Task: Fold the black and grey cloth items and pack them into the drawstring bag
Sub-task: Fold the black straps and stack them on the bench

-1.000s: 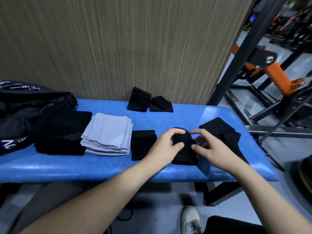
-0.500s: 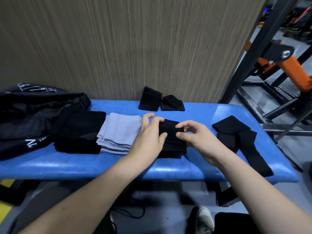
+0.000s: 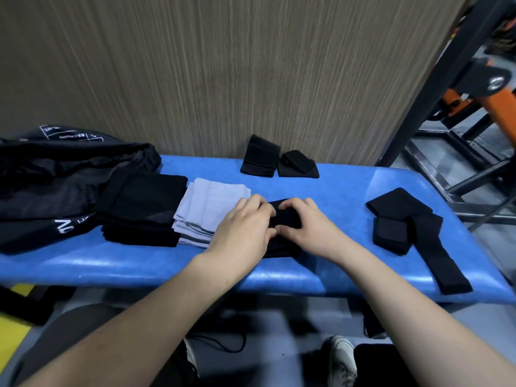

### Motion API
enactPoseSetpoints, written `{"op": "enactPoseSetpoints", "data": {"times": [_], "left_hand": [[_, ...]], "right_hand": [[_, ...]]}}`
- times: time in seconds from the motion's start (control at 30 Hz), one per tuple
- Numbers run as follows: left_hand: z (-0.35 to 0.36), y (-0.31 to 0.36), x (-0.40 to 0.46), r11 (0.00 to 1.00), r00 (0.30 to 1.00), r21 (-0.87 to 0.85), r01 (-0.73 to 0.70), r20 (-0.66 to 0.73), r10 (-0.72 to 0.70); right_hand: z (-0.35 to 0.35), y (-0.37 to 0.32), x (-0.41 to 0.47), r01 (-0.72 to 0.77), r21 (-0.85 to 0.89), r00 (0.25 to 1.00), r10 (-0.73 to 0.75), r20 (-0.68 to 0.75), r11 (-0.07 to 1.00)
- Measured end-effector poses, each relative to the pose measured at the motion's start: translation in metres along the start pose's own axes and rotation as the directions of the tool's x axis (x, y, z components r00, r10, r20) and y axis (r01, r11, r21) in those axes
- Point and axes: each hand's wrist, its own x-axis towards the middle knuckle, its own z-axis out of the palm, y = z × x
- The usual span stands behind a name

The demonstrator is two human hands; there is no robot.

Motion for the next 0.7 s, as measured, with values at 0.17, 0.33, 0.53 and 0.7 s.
{"op": "enactPoseSetpoints", "data": {"times": [0.17, 0.33, 0.53, 0.7], "left_hand": [[0.004, 0.002, 0.001, 0.984, 0.994, 0.154, -0.093, 0.065, 0.083], [0.014, 0.006, 0.004, 0.964, 0.991, 0.237, -0.121, 0.085, 0.103], [0.021, 0.001, 0.006, 0.965, 0.99, 0.222, -0.137, -0.005, 0.141], [0.02, -0.003, 0.007, 0.961, 0.995, 0.259, -0.102, 0.038, 0.095]], "right_hand": [[-0.01, 0.004, -0.006, -0.023, -0.021, 0.999, 0.022, -0.047, 1.0], [-0.013, 0.009, -0.008, 0.007, 0.009, 1.0, -0.007, 0.019, 1.0], [-0.007, 0.008, -0.006, 0.034, -0.093, 0.999, -0.032, 0.016, 0.995], [-0.005, 0.008, -0.003, 0.05, -0.156, 0.998, -0.045, 0.034, 0.987]]}}
